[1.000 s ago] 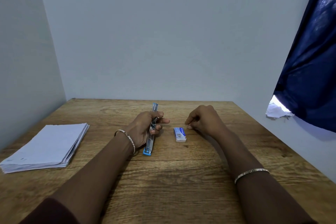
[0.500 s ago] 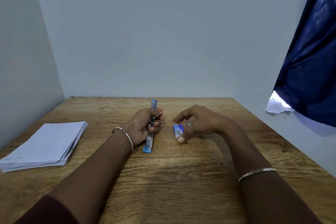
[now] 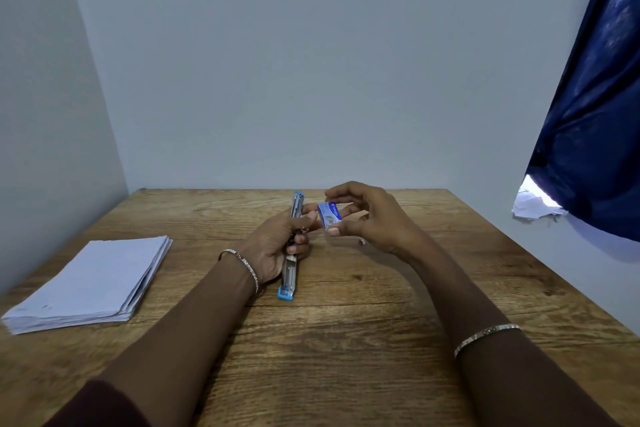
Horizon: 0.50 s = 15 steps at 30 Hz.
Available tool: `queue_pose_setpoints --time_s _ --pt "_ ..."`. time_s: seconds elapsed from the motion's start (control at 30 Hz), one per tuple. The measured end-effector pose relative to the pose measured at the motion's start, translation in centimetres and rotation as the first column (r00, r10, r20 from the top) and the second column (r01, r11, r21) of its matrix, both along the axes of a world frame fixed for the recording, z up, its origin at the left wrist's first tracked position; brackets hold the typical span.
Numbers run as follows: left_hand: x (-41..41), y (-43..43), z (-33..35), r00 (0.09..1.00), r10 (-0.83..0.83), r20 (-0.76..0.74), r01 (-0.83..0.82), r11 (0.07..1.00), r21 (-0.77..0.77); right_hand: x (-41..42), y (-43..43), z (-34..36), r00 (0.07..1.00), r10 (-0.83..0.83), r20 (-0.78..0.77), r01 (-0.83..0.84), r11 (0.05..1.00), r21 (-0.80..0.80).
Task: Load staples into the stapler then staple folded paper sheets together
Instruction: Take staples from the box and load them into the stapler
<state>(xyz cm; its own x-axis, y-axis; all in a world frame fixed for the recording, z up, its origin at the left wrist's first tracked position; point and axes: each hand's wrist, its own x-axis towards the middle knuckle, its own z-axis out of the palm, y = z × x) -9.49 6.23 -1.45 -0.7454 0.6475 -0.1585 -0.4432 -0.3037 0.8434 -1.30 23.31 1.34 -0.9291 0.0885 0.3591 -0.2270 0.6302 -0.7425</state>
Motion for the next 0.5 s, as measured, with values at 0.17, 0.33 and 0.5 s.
queue_pose_setpoints --time_s 0.17,0.33,0.5 --pt "0.0 -0.1 -0.1 0.997 -0.042 0.067 0.034 0.992 0.121 -0.5 -0.8 -0.5 0.998 0.059 -0.010 -0.059 0.990 -0.127" --pt "-0.2 -0.3 -0.3 0.999 -0.030 -0.017 0.032 0.991 0.128 -0.6 -0.7 -1.2 0.982 0.187 0.018 -0.164 0.896 -0.413" --pt "-0.3 -0.1 -0.1 0.999 0.043 -0.026 -0.039 0.987 0.157 -0.8 -0.9 -1.3 0.984 0.179 0.007 -0.157 0.881 -0.447"
